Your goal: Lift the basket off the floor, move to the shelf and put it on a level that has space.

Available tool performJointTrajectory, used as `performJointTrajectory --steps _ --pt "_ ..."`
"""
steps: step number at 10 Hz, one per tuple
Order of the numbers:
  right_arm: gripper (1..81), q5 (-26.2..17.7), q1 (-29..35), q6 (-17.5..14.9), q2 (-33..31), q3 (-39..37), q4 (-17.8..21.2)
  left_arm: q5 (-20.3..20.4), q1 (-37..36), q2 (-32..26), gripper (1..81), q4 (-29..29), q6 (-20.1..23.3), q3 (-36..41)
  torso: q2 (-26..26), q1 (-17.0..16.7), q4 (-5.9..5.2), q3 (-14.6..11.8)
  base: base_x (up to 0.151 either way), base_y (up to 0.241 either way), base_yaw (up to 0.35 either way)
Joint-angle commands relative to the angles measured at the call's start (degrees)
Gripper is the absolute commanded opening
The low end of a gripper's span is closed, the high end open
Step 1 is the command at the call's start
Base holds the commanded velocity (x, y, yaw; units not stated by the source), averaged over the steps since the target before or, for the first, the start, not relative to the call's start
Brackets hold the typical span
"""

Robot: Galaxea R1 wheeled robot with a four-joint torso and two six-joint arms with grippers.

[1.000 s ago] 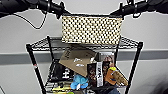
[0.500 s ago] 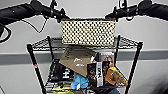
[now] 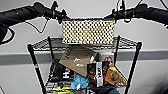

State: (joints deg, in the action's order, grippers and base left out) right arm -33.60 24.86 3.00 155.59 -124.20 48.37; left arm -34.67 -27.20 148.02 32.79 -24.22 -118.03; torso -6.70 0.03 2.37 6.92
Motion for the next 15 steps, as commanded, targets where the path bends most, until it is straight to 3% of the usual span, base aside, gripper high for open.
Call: performJointTrajectory --steps 1,2,4,15 --pt "1.0 -0.8 8.0 -0.9 -0.3 1.7 -0.9 -1.5 -10.6 -0.3 1.0 1.2 0.0 3.0 0.0 0.0 0.00 0.0 0.000 0.000 0.000" --pt "81.1 -0.6 8.0 -0.8 -1.1 2.7 -0.9 -1.5 -11.1 -0.6 81.1 1.2 0.0 3.7 0.0 0.0 0.00 0.0 0.000 0.000 0.000" --pt "81.1 -0.5 8.6 -0.8 -3.2 5.6 -0.7 -1.6 -11.3 -1.5 81.1 1.2 0.0 4.6 0.0 0.0 0.00 0.0 0.000 0.000 0.000" --pt "81.1 0.9 13.4 0.3 -25.4 27.2 -0.4 -1.9 -14.6 -19.1 81.1 -0.9 -0.3 19.3 0.0 0.1 0.00 0.0 0.000 0.000 0.000"
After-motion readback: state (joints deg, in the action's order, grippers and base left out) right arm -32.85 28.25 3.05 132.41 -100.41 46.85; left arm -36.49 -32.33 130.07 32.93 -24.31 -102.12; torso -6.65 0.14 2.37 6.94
